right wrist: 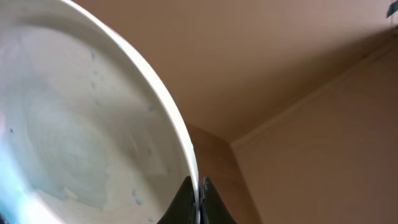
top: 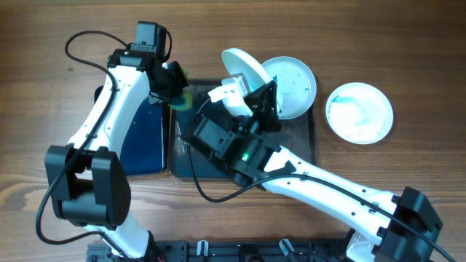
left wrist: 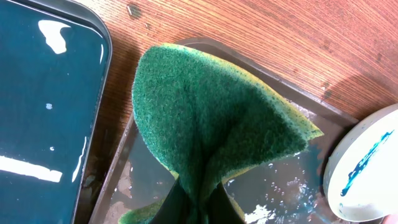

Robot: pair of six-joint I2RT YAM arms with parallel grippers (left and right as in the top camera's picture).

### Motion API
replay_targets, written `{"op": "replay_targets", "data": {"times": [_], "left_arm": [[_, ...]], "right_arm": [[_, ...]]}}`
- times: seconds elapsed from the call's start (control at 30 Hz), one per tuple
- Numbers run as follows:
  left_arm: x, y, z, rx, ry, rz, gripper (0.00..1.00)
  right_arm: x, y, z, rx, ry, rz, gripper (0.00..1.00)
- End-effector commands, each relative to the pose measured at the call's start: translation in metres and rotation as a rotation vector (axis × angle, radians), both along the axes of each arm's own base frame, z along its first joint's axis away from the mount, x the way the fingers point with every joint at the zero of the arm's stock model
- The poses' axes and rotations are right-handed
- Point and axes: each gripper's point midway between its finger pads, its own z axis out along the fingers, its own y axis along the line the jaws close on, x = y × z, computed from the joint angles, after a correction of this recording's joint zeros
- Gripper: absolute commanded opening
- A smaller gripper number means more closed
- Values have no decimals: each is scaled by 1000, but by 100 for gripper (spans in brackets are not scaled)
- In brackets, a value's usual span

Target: Clean dirty plates on tray and stack at the side

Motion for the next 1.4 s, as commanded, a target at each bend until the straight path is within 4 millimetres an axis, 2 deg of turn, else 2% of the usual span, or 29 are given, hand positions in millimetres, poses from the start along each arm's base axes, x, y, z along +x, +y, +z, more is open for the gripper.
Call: {"op": "replay_targets", "data": {"times": [0.0,0.13,0.27,0.33,0.4,0.47,0.53,0.6,0.67,0.73,0.83,0.87,0.93,0.97,1.03,1.07,1.17,1.37], "left_arm": [[6,-4,6,-16,-18,-16,4],[5,-4,6,-16,-17,-16,4],[5,-4,6,-16,-17,-16,4],[5,-3,6,-16,-16,-16,4],[4,-3,6,-15,-13,-16,4],[3,-3,5,-14,-7,-16,4],[2,-3,5,-14,-4,-16,4],[2,-3,5,-13,-4,-15,4],[3,-3,5,-12,-8,-15,4],[3,-3,5,-12,-8,-15,4],[4,-3,6,-12,-13,-15,4],[5,-3,6,-11,-17,-14,4],[9,-2,7,-7,-31,-12,4],[9,-2,7,-8,-33,-12,4],[10,-2,7,-8,-37,-12,4],[11,-2,8,-9,-40,-12,4],[13,-3,8,-11,-48,-9,4],[13,-3,8,-11,-50,-10,4]], "right_arm": [[-3,-3,27,-14,-48,-21,4],[-1,1,24,11,-37,-3,4],[9,13,-18,91,169,122,4],[10,14,-47,219,293,155,4],[9,14,-85,435,484,163,4],[11,13,-108,638,627,152,4],[14,13,-116,799,727,166,4],[25,1,-114,970,781,169,4],[38,-22,-104,1145,800,165,4],[53,-64,-92,1314,771,124,4],[61,-157,-97,1450,647,-137,4],[58,-186,-103,1449,614,-230,4],[39,-256,-121,1402,510,-508,4],[30,-280,-129,1383,475,-600,4],[14,-316,-143,1352,424,-722,4],[4,-330,-149,1336,404,-780,4],[-7,-346,-168,1329,374,-844,4],[-21,-347,-199,1310,388,-876,4]]}}
